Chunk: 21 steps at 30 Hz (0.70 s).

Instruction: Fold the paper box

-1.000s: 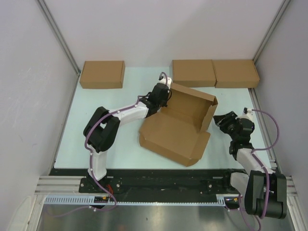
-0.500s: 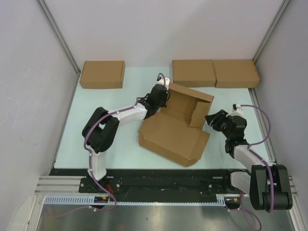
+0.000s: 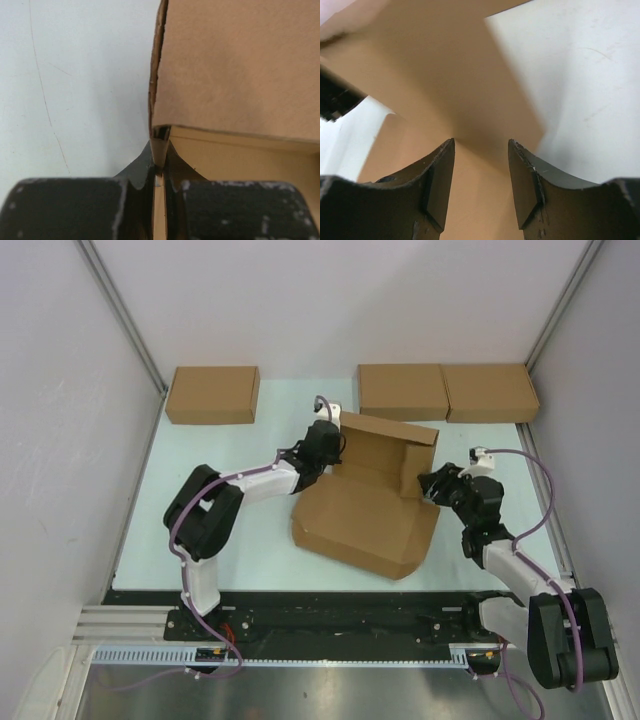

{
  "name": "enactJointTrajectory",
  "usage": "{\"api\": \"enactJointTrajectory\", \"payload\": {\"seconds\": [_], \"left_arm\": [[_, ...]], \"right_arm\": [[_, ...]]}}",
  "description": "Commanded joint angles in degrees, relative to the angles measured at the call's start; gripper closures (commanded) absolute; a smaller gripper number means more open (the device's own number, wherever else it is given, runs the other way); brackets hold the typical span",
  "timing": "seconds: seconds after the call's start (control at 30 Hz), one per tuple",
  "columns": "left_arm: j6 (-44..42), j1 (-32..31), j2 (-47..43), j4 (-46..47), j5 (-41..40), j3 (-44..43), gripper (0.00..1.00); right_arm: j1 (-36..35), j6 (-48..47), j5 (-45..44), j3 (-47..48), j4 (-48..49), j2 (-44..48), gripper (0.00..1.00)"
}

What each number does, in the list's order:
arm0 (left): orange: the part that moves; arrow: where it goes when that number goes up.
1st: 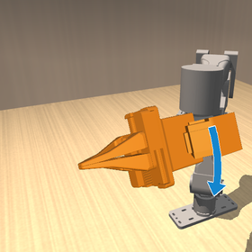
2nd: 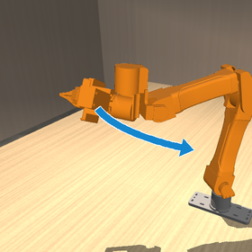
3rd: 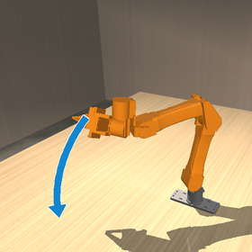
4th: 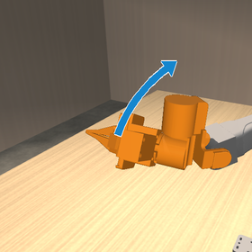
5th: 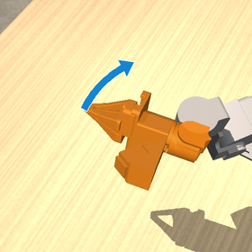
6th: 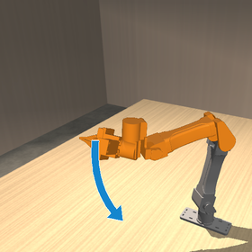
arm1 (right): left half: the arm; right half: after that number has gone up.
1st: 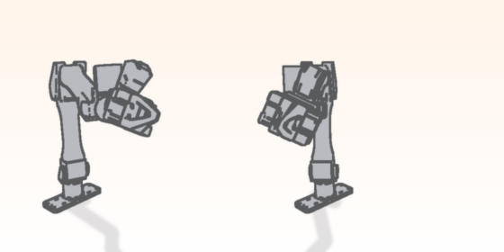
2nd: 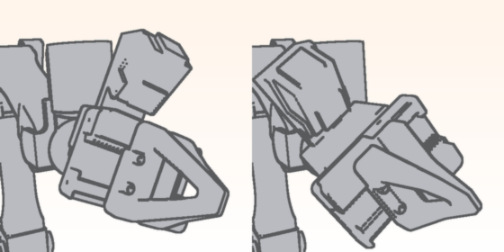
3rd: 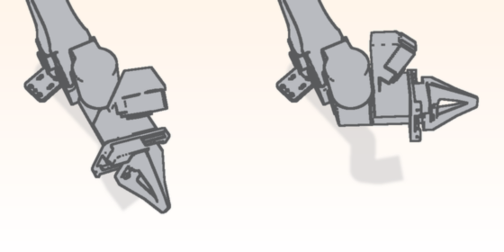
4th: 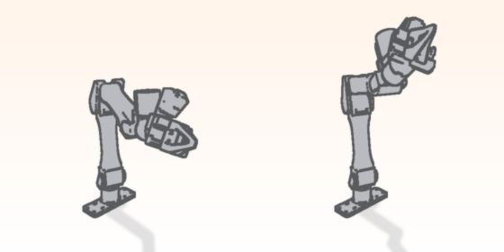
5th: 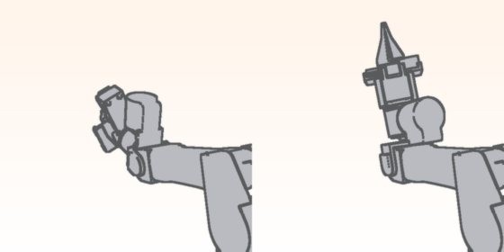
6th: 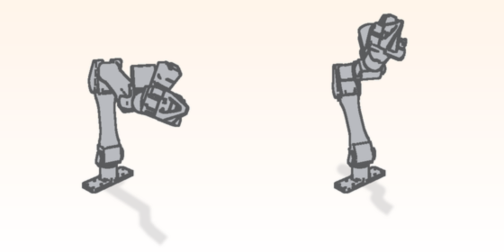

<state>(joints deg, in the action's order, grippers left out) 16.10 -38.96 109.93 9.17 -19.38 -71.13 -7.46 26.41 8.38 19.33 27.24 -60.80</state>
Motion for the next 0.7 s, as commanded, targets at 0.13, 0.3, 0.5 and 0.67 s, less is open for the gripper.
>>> {"api": "enactJointTrajectory", "payload": {"seconds": [0.13,0.3,0.5,0.67], "left_arm": [[1.3,-0.1,1.4,-12.9,-1.3,3.7,1.0],[1.2,-0.1,1.3,-12.8,-1.4,3.7,1.0],[1.3,-0.2,1.2,-12.2,-1.3,4.9,1.0],[1.1,-0.2,1.3,-12.4,-1.4,4.5,1.0]], "right_arm": [[-3.7,-3.8,1.1,3.1,-2.9,4.7,0.48],[-4.2,-5.0,-3.2,3.3,-5.8,5.8,0.48],[-4.2,-5.8,-6.0,3.3,-6.9,7.9,0.48],[-5.5,-6.8,-4.6,3.3,-7.5,10.3,0.49]]}}
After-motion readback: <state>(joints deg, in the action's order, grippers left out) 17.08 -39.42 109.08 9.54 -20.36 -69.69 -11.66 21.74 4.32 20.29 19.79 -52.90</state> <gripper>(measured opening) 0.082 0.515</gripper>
